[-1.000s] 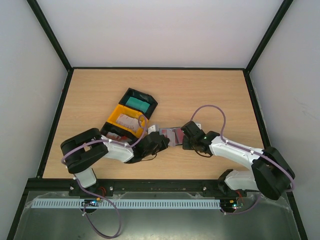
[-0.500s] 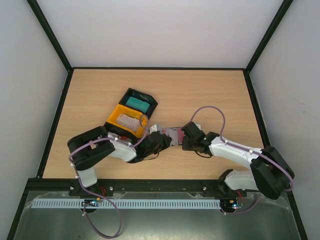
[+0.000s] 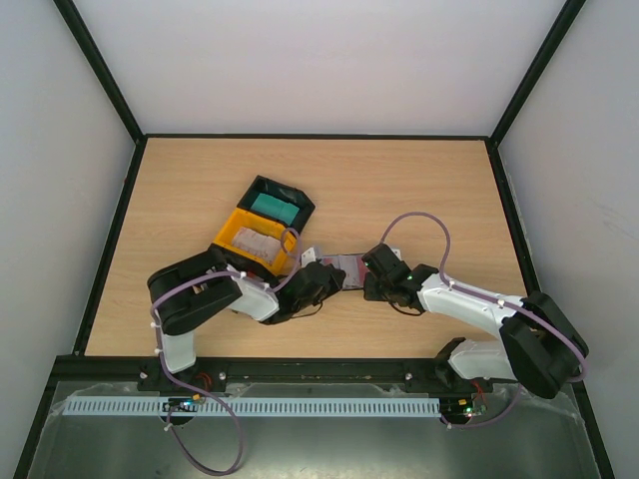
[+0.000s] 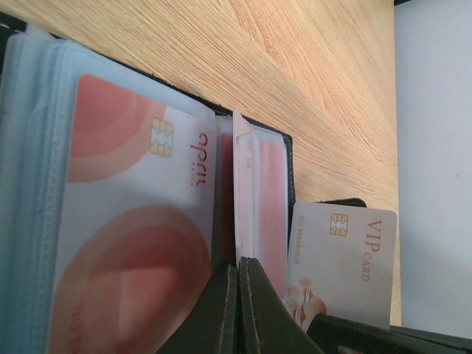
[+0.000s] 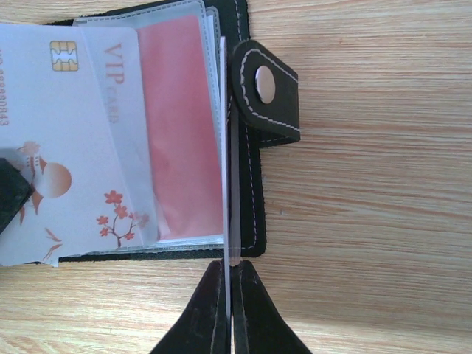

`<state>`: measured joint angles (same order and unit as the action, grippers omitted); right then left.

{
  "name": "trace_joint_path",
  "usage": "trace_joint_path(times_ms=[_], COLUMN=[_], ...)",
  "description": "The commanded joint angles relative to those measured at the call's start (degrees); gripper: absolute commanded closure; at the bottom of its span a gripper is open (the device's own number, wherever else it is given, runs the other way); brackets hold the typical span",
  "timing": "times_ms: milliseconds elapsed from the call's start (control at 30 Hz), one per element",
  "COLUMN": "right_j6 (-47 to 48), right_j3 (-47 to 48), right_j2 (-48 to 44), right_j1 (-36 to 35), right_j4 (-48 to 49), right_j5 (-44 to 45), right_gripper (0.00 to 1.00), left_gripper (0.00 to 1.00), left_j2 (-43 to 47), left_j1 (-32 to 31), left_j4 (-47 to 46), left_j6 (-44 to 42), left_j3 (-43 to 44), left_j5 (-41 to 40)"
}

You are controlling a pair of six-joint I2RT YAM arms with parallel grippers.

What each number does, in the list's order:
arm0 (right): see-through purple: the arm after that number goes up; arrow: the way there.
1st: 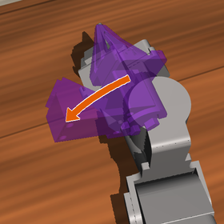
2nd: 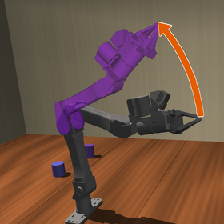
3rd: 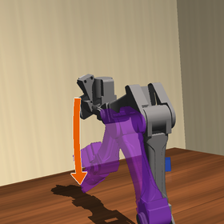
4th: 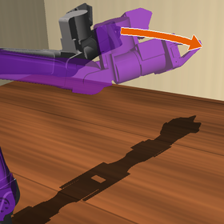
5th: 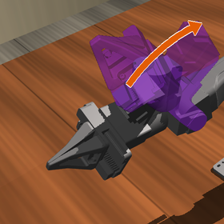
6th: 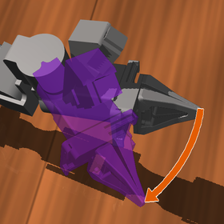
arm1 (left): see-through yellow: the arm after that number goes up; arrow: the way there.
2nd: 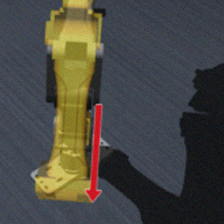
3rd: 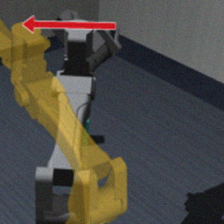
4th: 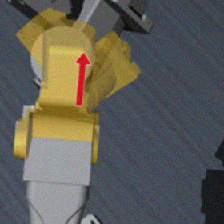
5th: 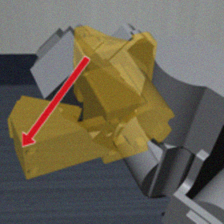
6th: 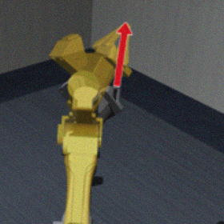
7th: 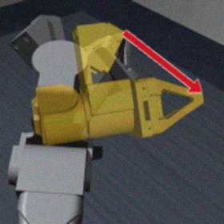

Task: Put the credit cards into the card holder
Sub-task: Insert the credit card into the card holder.

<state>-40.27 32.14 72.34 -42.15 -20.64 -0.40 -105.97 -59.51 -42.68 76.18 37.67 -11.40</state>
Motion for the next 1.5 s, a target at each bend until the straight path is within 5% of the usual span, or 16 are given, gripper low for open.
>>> trace_joint_path(times_ms=[0,233,667,933,1200,1467], right_j6=[-0.7,-1.1,-1.4,-1.2,-0.9,-1.5], right_j3=[-2.2,-2.5,-1.9,-0.4,0.3,-0.1], right_j2=[1.0,0.2,-1.4,-2.1,-1.1,-0.6], right_j1=[-0.4,-0.4,-0.4,-0.3,-0.3,-0.3], right_j4=[-0.9,-0.2,-1.4,-2.0,-1.4,-1.2], right_j5=[-2.3,-2.7,-0.7,-0.2,-0.7,0.2], right_gripper=[0.98,0.98,0.98,0.98,0.98,0.98], left_gripper=[0.98,0.92,0.55,0.39,0.33,0.41], left_j2=[-3.1,-3.7,1.7,6.3,11.0,5.8], left_j1=[-0.3,-1.6,-2.2,-1.8,-0.4,3.0], left_j4=[-0.4,-0.6,13.4,23.4,32.0,36.0], left_j6=[-0.7,-2.4,-9.3,-3.8,-7.9,-12.6], left_j3=[1.9,2.2,6.2,6.5,9.8,14.6], left_j5=[0.3,3.7,6.2,11.5,7.5,7.2])
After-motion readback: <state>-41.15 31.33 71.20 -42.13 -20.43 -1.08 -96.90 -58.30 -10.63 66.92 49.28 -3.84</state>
